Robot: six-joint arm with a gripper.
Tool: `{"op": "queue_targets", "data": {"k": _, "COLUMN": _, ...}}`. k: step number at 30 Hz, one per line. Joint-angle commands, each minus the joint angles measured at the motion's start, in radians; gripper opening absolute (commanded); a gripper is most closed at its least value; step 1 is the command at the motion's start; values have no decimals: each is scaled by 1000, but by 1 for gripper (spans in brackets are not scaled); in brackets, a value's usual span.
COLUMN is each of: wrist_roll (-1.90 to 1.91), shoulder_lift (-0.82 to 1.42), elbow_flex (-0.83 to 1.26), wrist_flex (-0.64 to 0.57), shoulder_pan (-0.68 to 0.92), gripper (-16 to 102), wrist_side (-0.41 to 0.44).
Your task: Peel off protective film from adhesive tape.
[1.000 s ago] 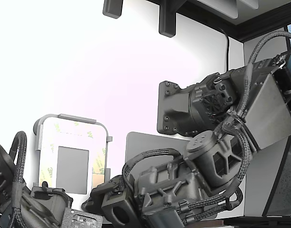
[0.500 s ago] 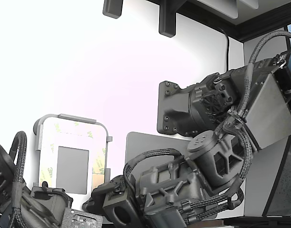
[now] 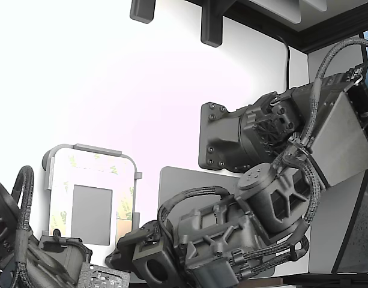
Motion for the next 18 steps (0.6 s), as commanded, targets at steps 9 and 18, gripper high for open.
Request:
{"op": "queue_targets", "data": {"k": 9, "wrist_roll": 0, "shoulder_lift": 40, "elbow_flex": -15, "wrist_flex": -2, "shoulder_pan": -3, "gripper": -11, "wrist_side": 0}}
{"op": "queue_targets", "data": {"k": 18, "wrist_roll": -6, "shoulder_lift": 67, "elbow_flex": 23, "wrist_flex": -12, "shoulder_pan": -3, "gripper": -11, "wrist_side": -2}}
